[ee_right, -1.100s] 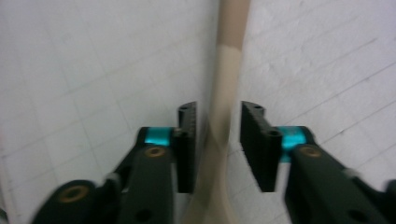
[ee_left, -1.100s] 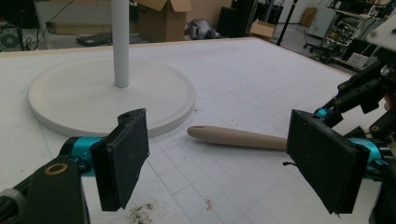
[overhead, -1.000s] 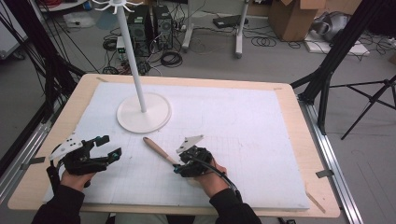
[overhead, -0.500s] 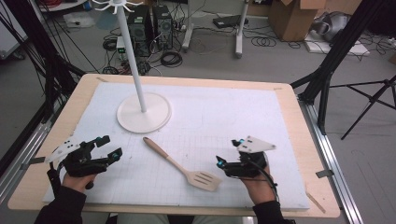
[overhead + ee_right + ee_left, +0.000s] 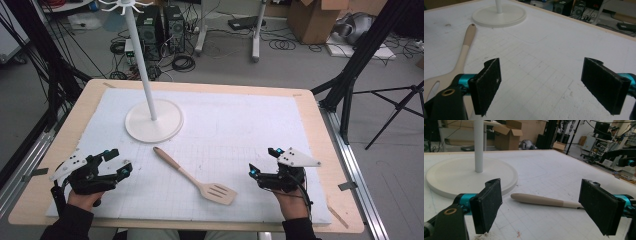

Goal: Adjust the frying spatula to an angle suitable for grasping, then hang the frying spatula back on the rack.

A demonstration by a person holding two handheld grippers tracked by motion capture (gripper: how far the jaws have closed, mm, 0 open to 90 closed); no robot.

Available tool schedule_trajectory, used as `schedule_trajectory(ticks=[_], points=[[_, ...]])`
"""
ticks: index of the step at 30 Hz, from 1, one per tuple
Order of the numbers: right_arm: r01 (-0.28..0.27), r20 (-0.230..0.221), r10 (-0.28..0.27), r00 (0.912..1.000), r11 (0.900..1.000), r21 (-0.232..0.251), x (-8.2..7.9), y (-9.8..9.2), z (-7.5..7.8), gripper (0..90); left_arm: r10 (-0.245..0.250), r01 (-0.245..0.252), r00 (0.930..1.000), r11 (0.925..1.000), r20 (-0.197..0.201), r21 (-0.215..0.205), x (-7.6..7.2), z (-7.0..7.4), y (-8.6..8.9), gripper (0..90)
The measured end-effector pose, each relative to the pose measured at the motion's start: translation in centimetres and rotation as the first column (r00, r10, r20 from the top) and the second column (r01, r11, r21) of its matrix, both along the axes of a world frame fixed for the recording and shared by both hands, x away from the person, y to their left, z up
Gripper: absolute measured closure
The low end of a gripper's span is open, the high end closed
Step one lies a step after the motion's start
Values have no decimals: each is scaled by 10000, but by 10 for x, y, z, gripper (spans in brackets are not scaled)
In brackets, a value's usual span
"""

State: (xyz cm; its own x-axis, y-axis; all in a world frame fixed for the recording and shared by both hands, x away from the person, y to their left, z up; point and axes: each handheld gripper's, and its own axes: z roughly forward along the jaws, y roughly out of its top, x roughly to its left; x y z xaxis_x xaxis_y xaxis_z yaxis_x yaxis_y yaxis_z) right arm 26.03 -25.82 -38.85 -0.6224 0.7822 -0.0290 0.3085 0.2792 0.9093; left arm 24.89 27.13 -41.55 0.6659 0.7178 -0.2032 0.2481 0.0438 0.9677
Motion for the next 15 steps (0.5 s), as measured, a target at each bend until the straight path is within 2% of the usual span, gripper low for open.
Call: schedule_trajectory(ticks=[6, 10, 15], points=[[117, -139, -114, 9998, 9996, 254, -1, 2, 1, 152, -34, 34, 10000, 10000, -82, 11, 3, -1, 0, 195], [115, -212, -113, 9997, 9999, 103, 0, 6, -1, 148, 5, -6, 9999, 10000, -105, -27, 3, 0, 0, 192], [-297, -315, 298, 9991, 9996, 36, 1, 17, -1, 148, 11, -13, 9999, 9999, -164, -115, 3, 0, -2, 191]])
